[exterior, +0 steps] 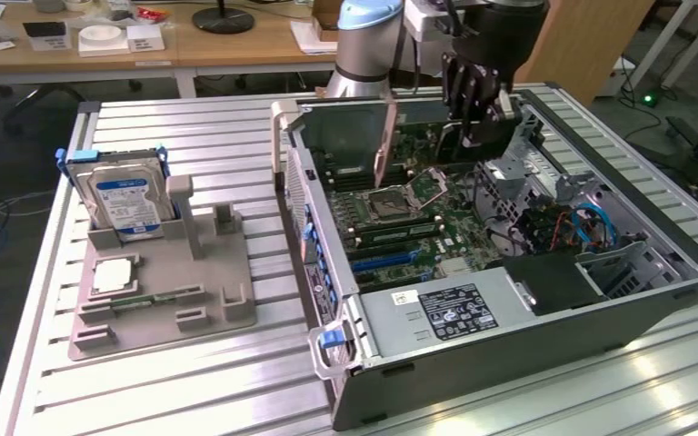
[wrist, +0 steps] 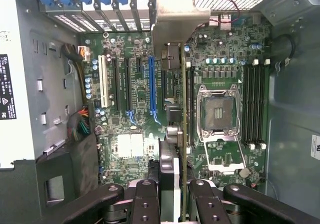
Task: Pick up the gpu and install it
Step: 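Insert the gpu into the slot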
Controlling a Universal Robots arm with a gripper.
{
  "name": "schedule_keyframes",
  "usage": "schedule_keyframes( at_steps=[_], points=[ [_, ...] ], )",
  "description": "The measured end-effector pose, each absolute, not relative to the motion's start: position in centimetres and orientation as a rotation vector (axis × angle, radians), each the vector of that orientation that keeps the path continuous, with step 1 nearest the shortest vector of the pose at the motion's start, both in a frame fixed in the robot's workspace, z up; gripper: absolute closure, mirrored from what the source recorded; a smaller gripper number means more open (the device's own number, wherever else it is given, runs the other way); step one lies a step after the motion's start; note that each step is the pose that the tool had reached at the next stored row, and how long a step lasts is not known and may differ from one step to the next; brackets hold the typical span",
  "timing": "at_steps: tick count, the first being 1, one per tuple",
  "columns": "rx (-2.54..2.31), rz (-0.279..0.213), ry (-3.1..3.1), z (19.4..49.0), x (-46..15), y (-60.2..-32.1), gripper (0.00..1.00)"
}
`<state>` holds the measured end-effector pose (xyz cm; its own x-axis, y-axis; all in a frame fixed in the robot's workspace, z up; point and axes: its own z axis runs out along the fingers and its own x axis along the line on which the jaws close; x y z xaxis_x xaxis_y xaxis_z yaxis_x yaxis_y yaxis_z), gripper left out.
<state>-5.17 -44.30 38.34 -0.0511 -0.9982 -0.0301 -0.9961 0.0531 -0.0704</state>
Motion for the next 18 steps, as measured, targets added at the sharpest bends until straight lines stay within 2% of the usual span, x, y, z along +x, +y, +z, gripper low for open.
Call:
schedule_keyframes(
  at_steps=[18],
  points=[
    [-2.114, -0.047, 2.227, 37.48, -5.17, -44.57, 0.72]
  ],
)
